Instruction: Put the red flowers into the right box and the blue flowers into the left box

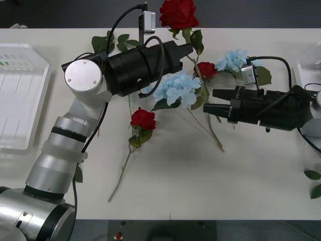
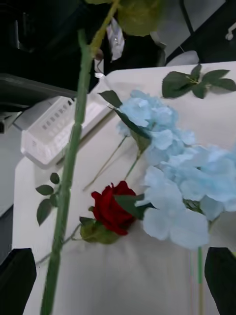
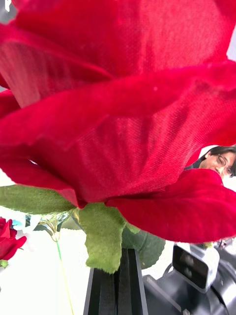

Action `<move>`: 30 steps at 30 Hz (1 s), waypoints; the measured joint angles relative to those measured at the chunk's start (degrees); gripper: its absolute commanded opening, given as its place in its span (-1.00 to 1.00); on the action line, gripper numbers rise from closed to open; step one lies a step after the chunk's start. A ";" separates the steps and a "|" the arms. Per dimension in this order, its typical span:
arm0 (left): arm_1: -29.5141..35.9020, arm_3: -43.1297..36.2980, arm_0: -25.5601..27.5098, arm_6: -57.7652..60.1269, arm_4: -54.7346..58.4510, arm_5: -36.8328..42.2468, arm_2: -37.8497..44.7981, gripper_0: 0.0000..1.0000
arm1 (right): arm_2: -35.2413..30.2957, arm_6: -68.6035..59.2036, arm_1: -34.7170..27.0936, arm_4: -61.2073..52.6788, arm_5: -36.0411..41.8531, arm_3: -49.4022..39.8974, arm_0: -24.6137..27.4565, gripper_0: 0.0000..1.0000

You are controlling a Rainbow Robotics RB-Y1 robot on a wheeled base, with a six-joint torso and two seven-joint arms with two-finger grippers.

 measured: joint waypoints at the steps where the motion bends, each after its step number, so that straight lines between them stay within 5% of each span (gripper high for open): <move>1: 0.00 0.01 0.00 0.00 0.00 0.00 0.00 -1.00 | -0.11 0.00 1.21 0.00 -0.01 0.00 0.00 1.00; 15: 0.00 0.13 0.02 0.00 0.00 0.00 -0.01 -1.00 | -4.17 0.00 15.26 3.76 -3.50 0.00 -0.99 0.95; 17: 0.00 0.13 0.02 0.00 0.00 0.00 -0.01 -1.00 | -4.01 0.00 15.81 5.15 -4.07 0.00 -1.47 -0.16; 19: 0.00 0.14 0.03 0.00 0.00 0.00 -0.01 -1.00 | -3.57 0.00 15.88 5.81 -4.86 0.00 -1.81 -0.89; 20: 0.00 0.14 0.04 0.00 0.00 0.00 -0.01 -1.00 | -3.25 0.00 15.87 5.83 -5.20 0.00 -1.87 -1.00; 30: 0.00 0.15 0.12 0.00 0.00 0.00 -0.01 -0.99 | -0.53 0.00 15.87 5.82 -8.34 0.00 -1.87 -1.00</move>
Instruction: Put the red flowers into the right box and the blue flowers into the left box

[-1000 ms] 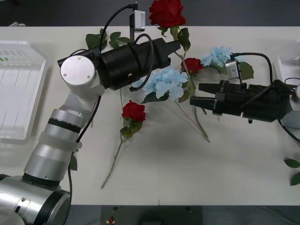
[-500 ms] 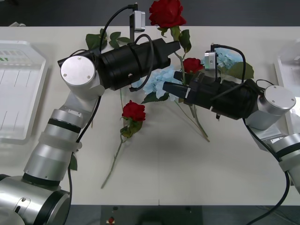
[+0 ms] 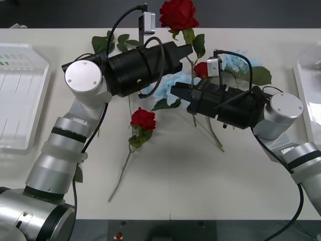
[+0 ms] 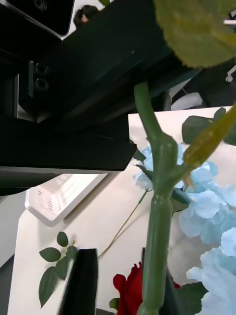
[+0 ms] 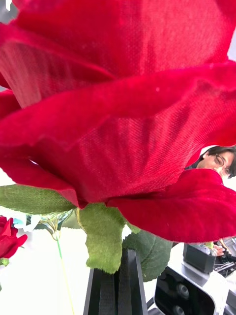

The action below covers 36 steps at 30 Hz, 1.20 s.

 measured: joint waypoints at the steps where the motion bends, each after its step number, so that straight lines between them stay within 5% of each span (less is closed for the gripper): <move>1: 0.00 0.00 0.01 0.00 0.00 0.00 0.00 -0.98 | 0.07 0.00 0.00 0.00 -0.07 0.00 0.00 -1.00; 3: 0.01 0.00 0.02 0.00 0.07 0.00 0.00 -0.78 | 0.07 0.00 0.00 0.00 -0.07 0.01 0.00 -1.00; 9: 0.76 0.00 0.32 0.00 1.41 0.00 0.00 0.53 | 0.07 0.00 0.00 0.00 -0.99 0.01 0.00 -1.00; 16: 8.04 0.00 3.41 0.00 4.06 3.89 -0.99 0.64 | 0.07 0.00 -0.03 0.00 -0.99 0.01 0.00 -1.00; 23: 23.18 0.01 7.59 0.00 5.45 18.75 -2.59 0.65 | 1.27 -0.01 -3.78 0.00 -2.99 0.01 -0.55 -1.00; 28: 32.52 0.02 9.71 0.00 5.44 25.22 -2.62 0.65 | 8.06 -4.46 -15.51 0.53 -6.68 0.01 -3.54 -1.00; 30: 35.03 0.02 10.27 0.01 4.79 25.42 -2.57 0.86 | 10.55 -9.61 -20.96 2.80 -7.62 0.00 -4.64 -1.00; 36: 35.97 0.03 10.39 6.59 -8.01 25.42 1.82 1.00 | 12.64 -22.47 -37.28 9.74 -6.77 0.02 -5.40 -1.00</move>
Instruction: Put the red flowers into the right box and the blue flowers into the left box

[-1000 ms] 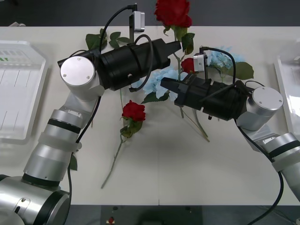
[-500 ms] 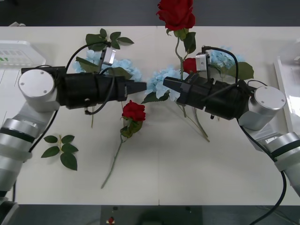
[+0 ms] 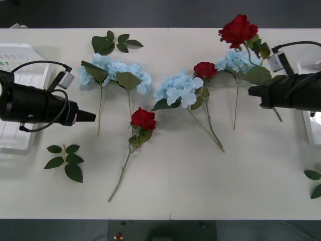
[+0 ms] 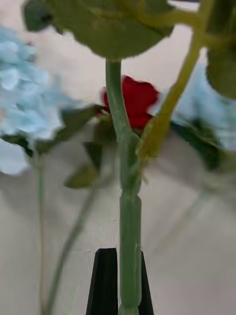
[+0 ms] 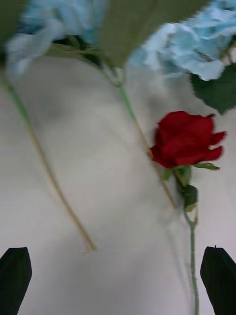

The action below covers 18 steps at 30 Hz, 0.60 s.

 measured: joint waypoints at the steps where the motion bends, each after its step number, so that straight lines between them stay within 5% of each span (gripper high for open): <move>1: -0.61 -0.01 -0.07 3.08 -2.46 -0.04 1.03 1.00 | 0.00 -2.37 -2.53 0.26 0.80 0.02 0.00 -1.00; 8: -5.22 0.06 -2.83 14.03 -19.66 -2.57 3.25 1.00 | -0.04 -13.01 -12.47 4.64 2.59 6.85 -0.09 -1.00; 12: -8.32 0.09 -5.68 27.85 -29.35 -2.56 3.24 1.00 | -0.03 -13.59 -12.19 10.24 0.81 14.02 -0.14 -1.00; 18: -12.92 0.12 -8.95 29.43 -40.01 -2.56 0.98 1.00 | -0.04 -13.86 -8.51 20.16 -0.72 24.50 -1.75 -1.00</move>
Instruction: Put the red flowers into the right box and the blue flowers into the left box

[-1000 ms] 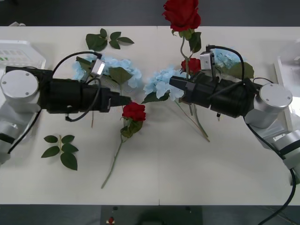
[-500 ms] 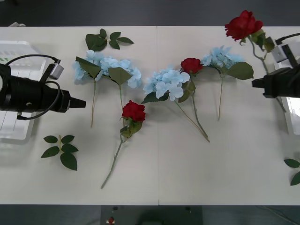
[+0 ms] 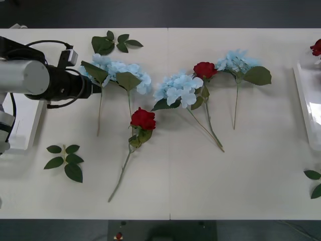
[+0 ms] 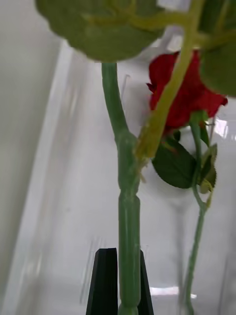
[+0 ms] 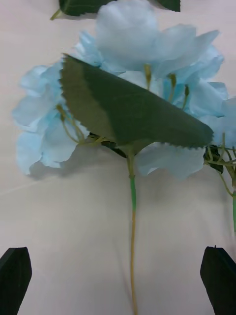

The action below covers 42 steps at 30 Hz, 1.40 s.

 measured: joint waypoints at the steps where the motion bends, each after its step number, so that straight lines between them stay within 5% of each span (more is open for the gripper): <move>1: -0.60 0.01 -0.24 0.55 -1.37 0.00 -0.67 1.00 | 0.00 0.00 0.81 1.69 -0.05 1.81 -0.65 -1.00; 8: -5.46 1.09 -0.64 6.34 -9.61 -1.82 -2.76 1.00 | 0.00 -0.12 4.46 12.86 -1.67 10.60 -5.30 -1.00; 17: -7.67 13.83 -4.32 6.33 -10.77 -11.54 -5.66 1.00 | 0.00 -1.41 10.56 24.53 -12.71 20.90 -8.74 -0.97; 18: -7.67 14.57 -4.83 6.33 -10.92 -11.76 -6.11 1.00 | 0.00 -1.41 10.98 25.76 -12.70 21.57 -8.74 -0.88; 20: -7.67 15.19 -5.55 6.33 -10.93 -11.81 -6.41 0.55 | 0.00 -1.41 11.57 29.04 -12.69 22.44 -8.74 -0.53; 22: -7.67 15.26 -5.89 6.33 -10.94 -11.81 -6.34 0.32 | 0.01 -1.41 11.81 32.32 -12.69 22.99 -8.74 -0.28; 27: -7.67 15.43 -5.97 6.33 -11.79 -13.31 -6.36 0.27 | 1.21 -1.46 11.82 32.27 -12.69 23.80 -8.74 0.38; 36: -7.67 18.17 -5.97 6.32 -12.33 -16.19 -8.60 0.27 | 4.15 -1.77 11.82 28.65 -9.13 21.31 -8.73 0.84; 42: -7.67 18.33 -5.97 6.30 -12.38 -16.18 -9.80 -0.67 | 2.00 -1.77 11.80 17.67 0.58 11.13 -8.72 0.85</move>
